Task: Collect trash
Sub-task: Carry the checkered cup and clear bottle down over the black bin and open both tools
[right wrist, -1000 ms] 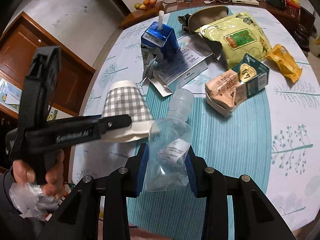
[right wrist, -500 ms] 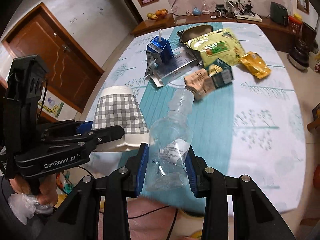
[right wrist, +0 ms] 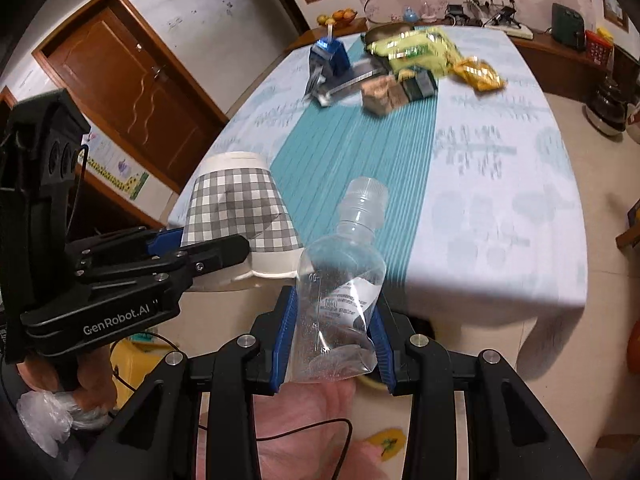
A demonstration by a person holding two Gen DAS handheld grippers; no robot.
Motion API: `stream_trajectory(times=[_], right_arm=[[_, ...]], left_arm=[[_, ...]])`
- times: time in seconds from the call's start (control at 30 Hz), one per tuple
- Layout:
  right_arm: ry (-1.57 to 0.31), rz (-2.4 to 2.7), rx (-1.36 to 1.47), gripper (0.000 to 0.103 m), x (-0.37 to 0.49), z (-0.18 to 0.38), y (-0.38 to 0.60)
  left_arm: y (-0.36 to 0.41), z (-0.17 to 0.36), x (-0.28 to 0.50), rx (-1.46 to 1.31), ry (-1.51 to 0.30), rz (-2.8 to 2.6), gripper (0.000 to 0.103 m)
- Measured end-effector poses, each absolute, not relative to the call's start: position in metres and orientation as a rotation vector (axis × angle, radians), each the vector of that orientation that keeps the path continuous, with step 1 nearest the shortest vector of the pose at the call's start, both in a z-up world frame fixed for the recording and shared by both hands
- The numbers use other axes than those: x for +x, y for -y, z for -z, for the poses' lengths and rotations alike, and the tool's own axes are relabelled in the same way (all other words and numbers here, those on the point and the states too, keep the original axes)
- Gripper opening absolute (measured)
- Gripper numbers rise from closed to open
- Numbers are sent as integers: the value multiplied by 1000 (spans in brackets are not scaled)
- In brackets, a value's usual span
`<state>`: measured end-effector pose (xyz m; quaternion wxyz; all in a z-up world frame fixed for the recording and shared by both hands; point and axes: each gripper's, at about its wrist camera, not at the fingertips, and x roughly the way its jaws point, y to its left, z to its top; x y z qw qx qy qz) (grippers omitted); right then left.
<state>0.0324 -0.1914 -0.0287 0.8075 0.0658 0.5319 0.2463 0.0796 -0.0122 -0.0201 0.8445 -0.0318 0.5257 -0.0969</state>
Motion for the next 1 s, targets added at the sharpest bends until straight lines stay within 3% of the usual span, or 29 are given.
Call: stream_trajectory(times=[0.53,1.0], right_arm=[[-1249,-390,256,35,-42,116,204],[-1367,-174,419,36,-53,308,195]], left_arm=[[48,102,15,55,-1271,255,30],[41,257,11,101,-1346,272,30]])
